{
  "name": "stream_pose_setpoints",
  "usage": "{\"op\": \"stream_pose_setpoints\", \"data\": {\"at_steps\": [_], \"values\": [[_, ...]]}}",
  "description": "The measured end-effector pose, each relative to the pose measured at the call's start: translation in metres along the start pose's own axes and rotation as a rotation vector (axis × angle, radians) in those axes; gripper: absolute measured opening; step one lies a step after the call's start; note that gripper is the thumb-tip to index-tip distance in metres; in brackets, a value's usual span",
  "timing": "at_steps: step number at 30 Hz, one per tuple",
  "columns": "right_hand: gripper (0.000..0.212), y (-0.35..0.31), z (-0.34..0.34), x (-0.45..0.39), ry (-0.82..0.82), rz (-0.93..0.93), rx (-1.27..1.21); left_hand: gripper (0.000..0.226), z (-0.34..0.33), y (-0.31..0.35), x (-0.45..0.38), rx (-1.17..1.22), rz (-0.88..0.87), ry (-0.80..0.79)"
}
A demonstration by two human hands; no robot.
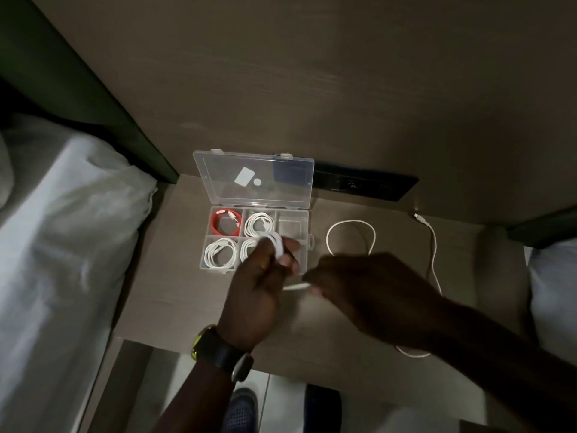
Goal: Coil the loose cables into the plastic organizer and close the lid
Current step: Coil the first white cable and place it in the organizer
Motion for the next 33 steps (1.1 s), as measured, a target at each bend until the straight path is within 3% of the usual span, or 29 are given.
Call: {"op": "stream_pose_setpoints", "data": {"at_steps": [2,5,10,13,16,20,23,26,29,33], "values": [[0.025,0.013,0.016,-0.007,0.117,-0.006,0.025,0.023,-0.006,0.000,0.014,0.007,0.057,-0.128],[0.025,0.024,0.022,-0.013,0.206,-0.011,0.045,0.036,-0.013,0.010,0.027,0.158,0.202,-0.186],[0.026,0.045,0.006,-0.019,0.358,-0.170,-0.030,0.029,-0.016,0.031,0.033,0.631,0.494,-0.296],[0.019,0.047,-0.015,-0.015,0.321,-0.360,-0.251,0.028,-0.009,0.039,0.028,0.954,0.582,-0.321],[0.025,0.026,-0.044,-0.001,0.209,-0.471,-0.505,0.033,-0.004,0.040,0.021,1.121,0.586,-0.230],[0.019,0.003,-0.064,0.012,0.162,-0.577,-0.683,0.041,-0.004,0.029,0.019,1.214,0.595,-0.074],[0.008,-0.004,-0.068,0.016,0.195,-0.645,-0.725,0.032,-0.004,0.022,0.019,1.225,0.594,0.068],[0.008,-0.001,-0.066,0.020,0.217,-0.694,-0.565,0.025,-0.007,0.017,0.020,1.206,0.602,0.139],[0.019,-0.005,-0.056,0.020,0.221,-0.624,-0.302,0.026,-0.012,0.015,0.021,1.158,0.591,0.178],[0.011,-0.018,-0.051,0.020,0.261,-0.637,-0.354,0.027,-0.016,0.014,0.021,1.036,0.517,0.196]]}}
Point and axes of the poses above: each hand's wrist, its own x-axis away from the middle knuckle, its own z-axis out of the back of the hand, y = z × x, the point moved 2 cm from there along -x, towards the middle knuckle, and after that the axes turned 10 degrees about y, right-handed, at the moved point
